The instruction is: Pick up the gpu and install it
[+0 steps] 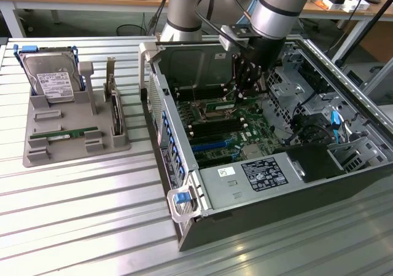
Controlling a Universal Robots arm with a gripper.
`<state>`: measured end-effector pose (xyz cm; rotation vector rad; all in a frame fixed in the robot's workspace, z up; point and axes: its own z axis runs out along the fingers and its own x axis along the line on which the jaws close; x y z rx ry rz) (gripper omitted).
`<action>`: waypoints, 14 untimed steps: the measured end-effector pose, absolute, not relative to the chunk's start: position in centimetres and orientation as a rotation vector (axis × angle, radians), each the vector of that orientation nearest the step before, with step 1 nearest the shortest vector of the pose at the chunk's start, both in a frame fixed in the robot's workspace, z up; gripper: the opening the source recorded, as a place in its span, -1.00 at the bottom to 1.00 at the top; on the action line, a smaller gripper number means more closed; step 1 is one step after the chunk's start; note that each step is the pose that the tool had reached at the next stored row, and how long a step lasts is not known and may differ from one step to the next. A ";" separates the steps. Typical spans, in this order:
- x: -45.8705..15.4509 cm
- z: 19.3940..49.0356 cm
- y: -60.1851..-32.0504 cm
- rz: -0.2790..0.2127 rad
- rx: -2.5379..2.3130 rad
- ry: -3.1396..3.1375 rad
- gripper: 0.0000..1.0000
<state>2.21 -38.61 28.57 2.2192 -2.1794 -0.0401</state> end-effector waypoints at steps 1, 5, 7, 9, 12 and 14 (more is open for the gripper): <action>2.2 28.5 -38.6 -0.040 2.219 -2.179 -0.76; 2.2 28.4 -38.6 -0.040 2.219 -2.179 -0.76; 2.2 28.4 -38.6 -0.040 2.219 -2.179 -0.76; 2.2 28.3 -38.6 -0.040 2.219 -2.179 -0.76; 2.2 28.3 -38.6 -0.040 2.219 -2.179 -0.76; 2.2 28.2 -38.6 -0.040 2.219 -2.179 -0.76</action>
